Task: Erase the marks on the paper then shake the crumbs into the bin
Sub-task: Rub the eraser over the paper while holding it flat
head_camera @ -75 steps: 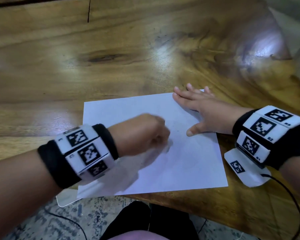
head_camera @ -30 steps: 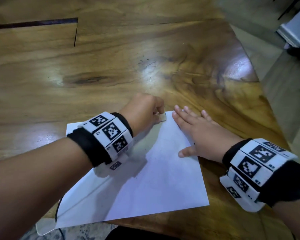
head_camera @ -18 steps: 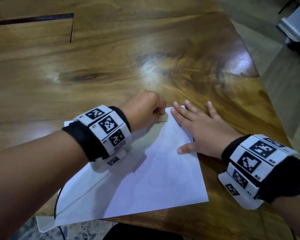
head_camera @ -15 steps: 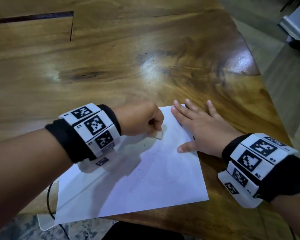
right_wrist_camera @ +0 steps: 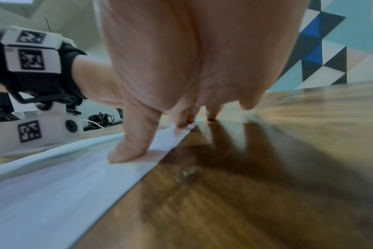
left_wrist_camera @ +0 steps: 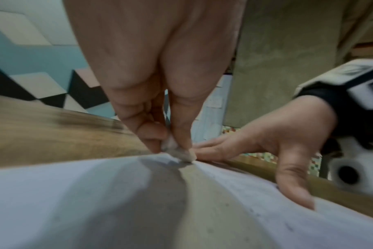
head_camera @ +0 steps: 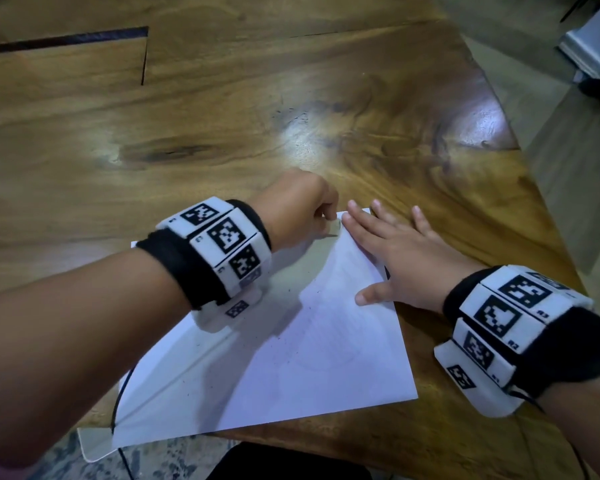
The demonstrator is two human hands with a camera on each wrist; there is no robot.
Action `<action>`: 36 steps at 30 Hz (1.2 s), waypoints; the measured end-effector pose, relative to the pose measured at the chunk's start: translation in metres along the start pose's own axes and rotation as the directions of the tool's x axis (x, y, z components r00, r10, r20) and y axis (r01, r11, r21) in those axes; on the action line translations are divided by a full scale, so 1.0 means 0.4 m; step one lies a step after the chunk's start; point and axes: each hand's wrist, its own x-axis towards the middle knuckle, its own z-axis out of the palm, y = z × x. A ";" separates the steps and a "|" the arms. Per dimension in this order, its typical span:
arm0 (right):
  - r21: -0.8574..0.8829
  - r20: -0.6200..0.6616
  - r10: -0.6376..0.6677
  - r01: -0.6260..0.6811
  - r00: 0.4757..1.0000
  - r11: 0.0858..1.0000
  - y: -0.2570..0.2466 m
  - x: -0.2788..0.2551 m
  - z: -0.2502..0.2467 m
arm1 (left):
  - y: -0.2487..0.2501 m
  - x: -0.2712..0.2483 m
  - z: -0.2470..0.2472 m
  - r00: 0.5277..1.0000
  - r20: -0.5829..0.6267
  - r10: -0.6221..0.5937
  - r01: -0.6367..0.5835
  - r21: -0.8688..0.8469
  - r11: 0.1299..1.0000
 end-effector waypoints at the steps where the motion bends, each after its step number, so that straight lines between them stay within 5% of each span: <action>1: 0.001 -0.003 -0.001 0.001 1.000 1.000 0.001 0.001 0.000 | 0.002 0.002 0.002 0.999 -0.038 -0.002 0.002 -0.001 1.000; 6: -0.004 -0.007 0.001 -0.001 1.000 1.000 0.002 0.002 0.004 | -0.024 -0.035 -0.008 0.953 0.303 -0.009 0.000 0.029 1.000; 11: 0.009 -0.014 0.001 -0.001 1.000 1.000 0.002 0.002 0.003 | -0.023 -0.028 0.007 0.997 -0.058 -0.041 0.042 0.017 0.999; 16: 0.016 -0.018 0.001 -0.001 1.000 1.000 0.003 0.001 0.003 | -0.045 -0.080 -0.010 0.953 0.299 -0.049 0.055 -0.013 0.998; 18: 0.016 -0.017 0.000 0.001 1.000 1.000 0.003 0.000 0.003 | -0.044 -0.069 -0.018 0.967 0.249 -0.061 0.071 -0.031 0.997; 22: 0.018 -0.018 -0.001 0.001 1.000 1.000 0.002 -0.001 0.003 | -0.037 -0.033 -0.007 0.995 -0.058 -0.079 0.078 -0.026 0.997; 28: 0.026 -0.020 -0.006 0.007 1.000 1.000 0.003 0.002 0.005 | -0.046 -0.078 -0.016 0.968 0.247 -0.030 0.041 -0.041 0.998; 33: 0.037 -0.020 -0.008 0.009 1.000 0.999 0.005 0.001 0.005 | -0.030 -0.033 -0.004 0.996 -0.057 -0.072 0.069 -0.054 0.996; 36: 0.036 -0.021 -0.008 0.009 1.000 0.999 0.004 0.002 0.006 | -0.038 -0.048 -0.001 0.994 0.096 -0.047 0.053 -0.060 0.997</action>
